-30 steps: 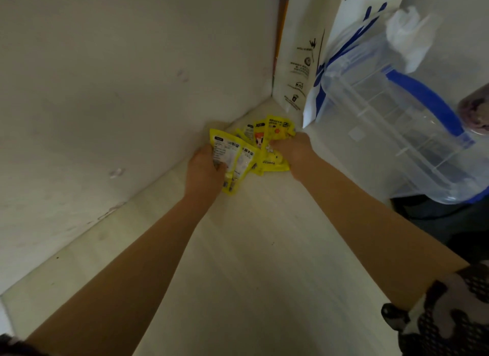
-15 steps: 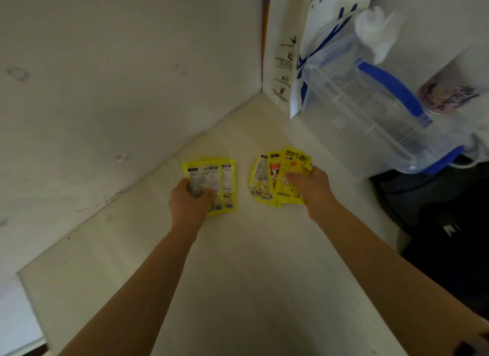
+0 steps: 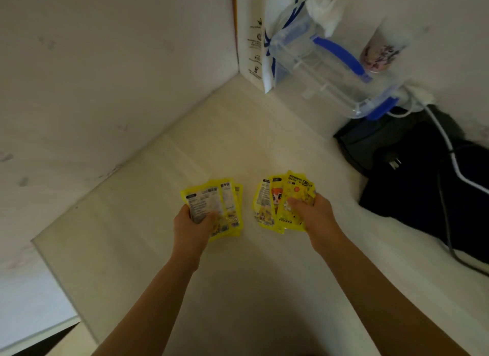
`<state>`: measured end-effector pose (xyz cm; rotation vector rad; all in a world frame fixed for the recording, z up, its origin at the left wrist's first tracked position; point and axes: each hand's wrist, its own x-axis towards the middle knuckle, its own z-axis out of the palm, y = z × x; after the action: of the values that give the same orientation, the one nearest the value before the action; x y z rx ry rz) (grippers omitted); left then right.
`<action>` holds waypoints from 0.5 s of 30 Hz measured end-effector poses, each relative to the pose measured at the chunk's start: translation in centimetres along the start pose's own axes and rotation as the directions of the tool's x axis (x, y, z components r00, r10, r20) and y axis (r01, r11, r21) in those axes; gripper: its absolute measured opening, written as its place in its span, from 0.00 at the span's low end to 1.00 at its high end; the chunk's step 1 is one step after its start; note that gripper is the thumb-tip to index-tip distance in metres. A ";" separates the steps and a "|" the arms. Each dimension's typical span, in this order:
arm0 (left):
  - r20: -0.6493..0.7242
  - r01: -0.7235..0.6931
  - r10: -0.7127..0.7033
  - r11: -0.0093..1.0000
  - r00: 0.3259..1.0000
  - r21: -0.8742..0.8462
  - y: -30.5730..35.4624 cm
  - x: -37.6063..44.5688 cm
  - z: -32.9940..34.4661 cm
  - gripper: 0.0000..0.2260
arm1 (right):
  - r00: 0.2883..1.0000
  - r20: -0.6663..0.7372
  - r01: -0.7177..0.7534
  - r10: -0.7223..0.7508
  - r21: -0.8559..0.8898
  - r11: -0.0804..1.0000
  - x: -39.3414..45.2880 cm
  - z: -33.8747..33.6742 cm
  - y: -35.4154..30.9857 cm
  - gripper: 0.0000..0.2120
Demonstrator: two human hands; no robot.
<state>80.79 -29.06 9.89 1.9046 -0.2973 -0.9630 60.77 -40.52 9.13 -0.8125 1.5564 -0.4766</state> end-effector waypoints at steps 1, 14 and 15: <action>0.013 0.000 0.000 1.000 1.000 0.001 -0.5 -0.8 -0.3 0.10 | 1.000 -0.013 -0.005 0.005 0.005 1.000 -0.9 -0.3 0.9 0.13; 0.289 -0.048 0.015 0.993 0.957 0.106 -7.6 -8.5 -6.1 0.10 | 0.960 -0.274 -0.008 0.051 0.157 0.988 -15.6 -1.1 14.3 0.11; 0.317 -0.071 0.029 0.990 0.948 0.121 -7.8 -9.0 -6.5 0.10 | 0.952 -0.300 -0.008 0.059 0.169 0.986 -16.8 -1.2 15.4 0.10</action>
<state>78.08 -15.76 9.42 1.8459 -0.6068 -1.2405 56.16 -18.17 9.80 -0.6018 1.7830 -0.7235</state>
